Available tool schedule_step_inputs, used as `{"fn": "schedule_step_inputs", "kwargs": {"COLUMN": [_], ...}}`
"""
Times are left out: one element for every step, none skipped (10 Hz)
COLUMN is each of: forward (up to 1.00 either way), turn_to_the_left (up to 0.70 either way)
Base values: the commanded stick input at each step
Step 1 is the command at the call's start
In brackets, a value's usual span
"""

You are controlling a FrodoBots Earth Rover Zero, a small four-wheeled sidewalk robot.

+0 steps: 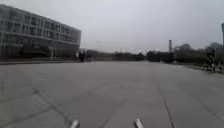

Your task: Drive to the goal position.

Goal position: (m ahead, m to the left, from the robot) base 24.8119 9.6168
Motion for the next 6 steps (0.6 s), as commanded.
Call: {"fn": "schedule_step_inputs", "kwargs": {"forward": [1.00, 1.00, 1.00, 1.00, 1.00, 1.00], "turn_to_the_left": [0.02, -0.38, -0.38, -0.38, -0.38, -0.38]}}
